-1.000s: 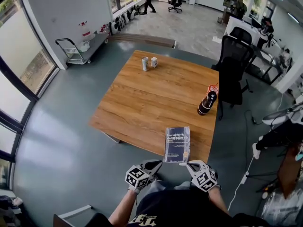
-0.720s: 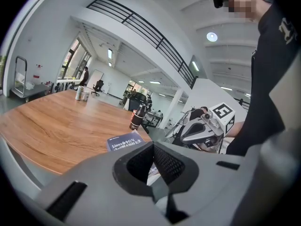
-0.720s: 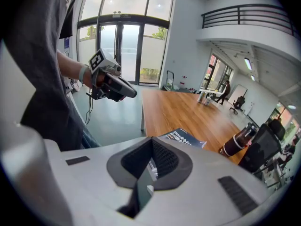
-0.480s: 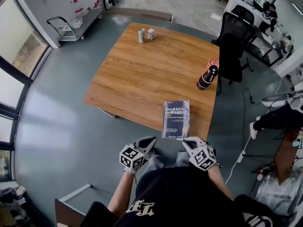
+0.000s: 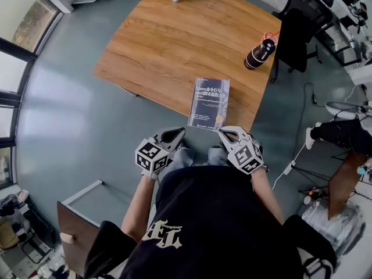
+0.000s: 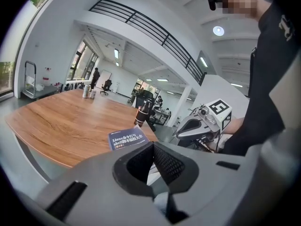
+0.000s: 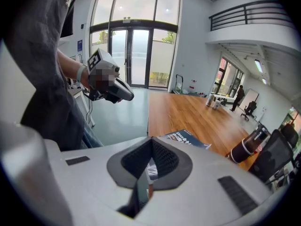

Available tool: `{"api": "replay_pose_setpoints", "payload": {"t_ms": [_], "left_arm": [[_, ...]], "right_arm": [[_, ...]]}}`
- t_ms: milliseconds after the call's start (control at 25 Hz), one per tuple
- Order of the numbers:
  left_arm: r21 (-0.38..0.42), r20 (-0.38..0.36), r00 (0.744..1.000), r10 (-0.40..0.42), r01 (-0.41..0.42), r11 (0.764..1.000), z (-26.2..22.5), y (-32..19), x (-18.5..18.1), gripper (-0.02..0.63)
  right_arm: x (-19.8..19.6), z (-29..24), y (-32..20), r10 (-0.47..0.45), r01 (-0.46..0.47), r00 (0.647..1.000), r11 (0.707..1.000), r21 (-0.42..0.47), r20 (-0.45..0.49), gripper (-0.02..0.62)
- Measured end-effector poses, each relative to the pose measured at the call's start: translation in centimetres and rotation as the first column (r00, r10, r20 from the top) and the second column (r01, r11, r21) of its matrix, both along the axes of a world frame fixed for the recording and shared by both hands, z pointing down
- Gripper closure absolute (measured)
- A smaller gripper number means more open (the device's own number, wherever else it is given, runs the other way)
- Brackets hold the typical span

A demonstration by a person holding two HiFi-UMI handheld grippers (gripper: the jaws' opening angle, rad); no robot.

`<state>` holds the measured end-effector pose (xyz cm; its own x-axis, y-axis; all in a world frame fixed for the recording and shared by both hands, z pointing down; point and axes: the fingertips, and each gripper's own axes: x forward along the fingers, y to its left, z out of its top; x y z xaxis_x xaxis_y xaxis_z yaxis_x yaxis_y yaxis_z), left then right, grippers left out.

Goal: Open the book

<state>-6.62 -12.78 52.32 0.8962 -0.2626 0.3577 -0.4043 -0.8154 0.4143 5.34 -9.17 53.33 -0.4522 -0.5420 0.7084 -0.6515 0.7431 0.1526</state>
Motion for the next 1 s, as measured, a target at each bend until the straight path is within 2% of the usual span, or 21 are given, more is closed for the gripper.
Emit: {"api": "replay_pose_setpoints", "payload": {"t_ms": [400,760,1000], "left_arm": [[-0.012,0.041,0.999,0.021,-0.02,1.0,0.2,2.4,7.8,0.601],[-0.031,0.08,0.996,0.036,-0.033,0.999,0.7,4.9,11.9,0.601],[-0.05,0.11,0.994,0.009,-0.003,0.999,1.3,6.6,12.7,0.601]], "right_arm": [[6.5,2.4,-1.2,0.029,-0.028,0.993,1.0,-0.009,0.116,0.609],[9.8,6.6,-2.8,0.094,-0.072,0.966,0.993,-0.098,0.24,0.609],[10.2,10.5,-3.6,0.054,-0.026,0.979,0.989,-0.145,0.195,0.609]]}}
